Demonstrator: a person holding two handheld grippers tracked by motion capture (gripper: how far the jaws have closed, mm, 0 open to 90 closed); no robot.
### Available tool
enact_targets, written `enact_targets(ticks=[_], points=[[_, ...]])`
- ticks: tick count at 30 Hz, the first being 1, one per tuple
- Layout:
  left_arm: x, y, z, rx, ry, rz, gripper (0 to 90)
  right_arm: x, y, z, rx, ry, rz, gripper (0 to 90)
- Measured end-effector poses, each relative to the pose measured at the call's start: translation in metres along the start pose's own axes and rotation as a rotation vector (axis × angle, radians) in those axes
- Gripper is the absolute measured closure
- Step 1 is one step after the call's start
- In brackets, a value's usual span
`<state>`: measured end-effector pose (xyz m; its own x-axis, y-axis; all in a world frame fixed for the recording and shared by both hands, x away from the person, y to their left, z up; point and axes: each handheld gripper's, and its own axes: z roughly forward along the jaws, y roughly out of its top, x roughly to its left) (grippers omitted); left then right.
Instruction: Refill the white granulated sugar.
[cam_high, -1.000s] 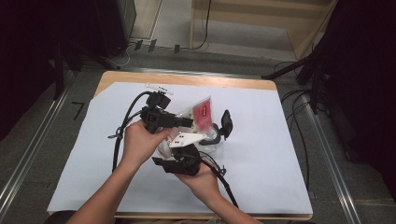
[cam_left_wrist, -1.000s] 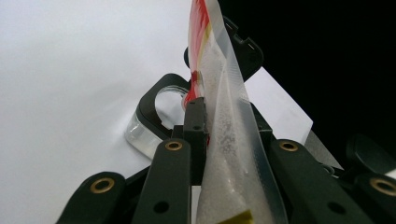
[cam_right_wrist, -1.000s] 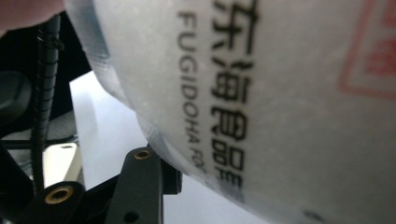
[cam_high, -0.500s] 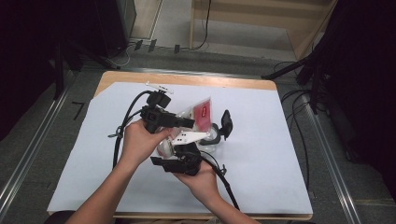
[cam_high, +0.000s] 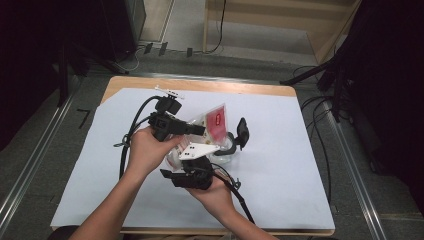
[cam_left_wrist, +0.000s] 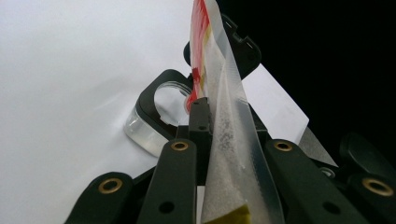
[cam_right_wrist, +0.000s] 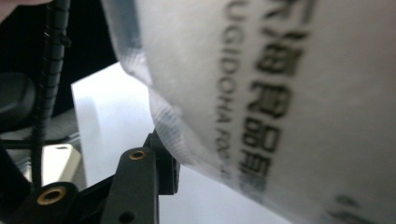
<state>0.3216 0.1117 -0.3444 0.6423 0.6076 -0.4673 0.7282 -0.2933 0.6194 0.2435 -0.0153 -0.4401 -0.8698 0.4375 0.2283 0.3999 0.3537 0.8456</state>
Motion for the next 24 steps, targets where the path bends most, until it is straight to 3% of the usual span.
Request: enact_targets(ticks=[4, 12, 22, 24], points=[[-0.003, 0.003, 0.002, 0.0, 0.006, 0.011, 80.5, -0.002, 0.001, -0.002, -0.004, -0.005, 0.005, 62.4], [-0.004, 0.009, 0.004, 0.032, 0.024, 0.0, 79.9, -0.005, 0.002, -0.003, -0.017, 0.037, 0.055, 62.5], [-0.005, 0.015, 0.006, 0.065, 0.027, 0.006, 80.0, -0.008, 0.004, -0.004, -0.032, 0.045, 0.06, 61.2], [-0.004, 0.013, 0.007, 0.051, 0.014, -0.002, 80.0, -0.007, 0.003, -0.003, -0.029, 0.046, 0.057, 62.3]])
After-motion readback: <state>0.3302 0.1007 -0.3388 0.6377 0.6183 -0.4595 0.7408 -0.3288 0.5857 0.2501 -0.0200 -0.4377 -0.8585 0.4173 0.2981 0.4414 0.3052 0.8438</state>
